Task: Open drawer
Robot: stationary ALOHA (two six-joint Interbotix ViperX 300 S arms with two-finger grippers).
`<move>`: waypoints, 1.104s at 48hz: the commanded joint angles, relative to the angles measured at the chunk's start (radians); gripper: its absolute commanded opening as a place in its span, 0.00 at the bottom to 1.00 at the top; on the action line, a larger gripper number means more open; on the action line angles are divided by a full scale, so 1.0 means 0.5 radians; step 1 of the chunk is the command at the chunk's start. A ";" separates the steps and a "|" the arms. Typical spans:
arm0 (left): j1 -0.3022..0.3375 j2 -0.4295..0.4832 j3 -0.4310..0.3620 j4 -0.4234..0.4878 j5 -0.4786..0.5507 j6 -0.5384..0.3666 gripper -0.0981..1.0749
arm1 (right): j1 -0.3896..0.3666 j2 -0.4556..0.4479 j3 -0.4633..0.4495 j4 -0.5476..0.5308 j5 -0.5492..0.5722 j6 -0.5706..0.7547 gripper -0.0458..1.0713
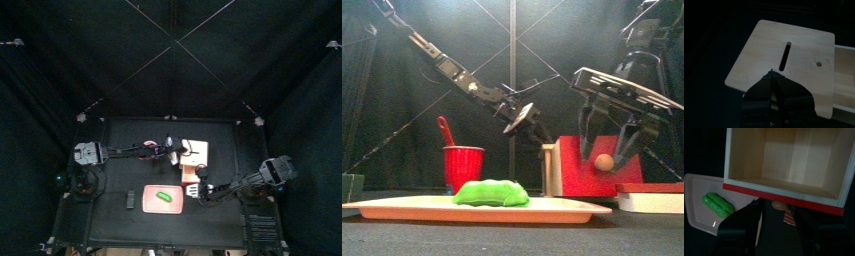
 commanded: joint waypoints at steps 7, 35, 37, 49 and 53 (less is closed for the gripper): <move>0.009 -0.003 -0.018 -0.003 0.009 0.000 0.45 | 0.003 -0.034 -0.049 0.003 -0.003 -0.018 0.84; 0.009 -0.015 -0.021 -0.003 -0.009 0.000 0.45 | 0.025 -0.114 -0.043 0.049 0.015 -0.031 0.84; 0.009 -0.028 -0.018 0.000 -0.021 0.003 0.45 | 0.025 -0.132 -0.040 0.046 0.021 -0.031 0.84; -0.003 -0.117 0.034 0.003 -0.236 0.009 0.45 | 0.037 -0.233 0.018 0.000 0.098 -0.028 0.84; -0.003 -0.153 0.083 0.003 -0.347 0.012 0.45 | 0.040 -0.245 0.034 -0.003 0.098 -0.028 0.84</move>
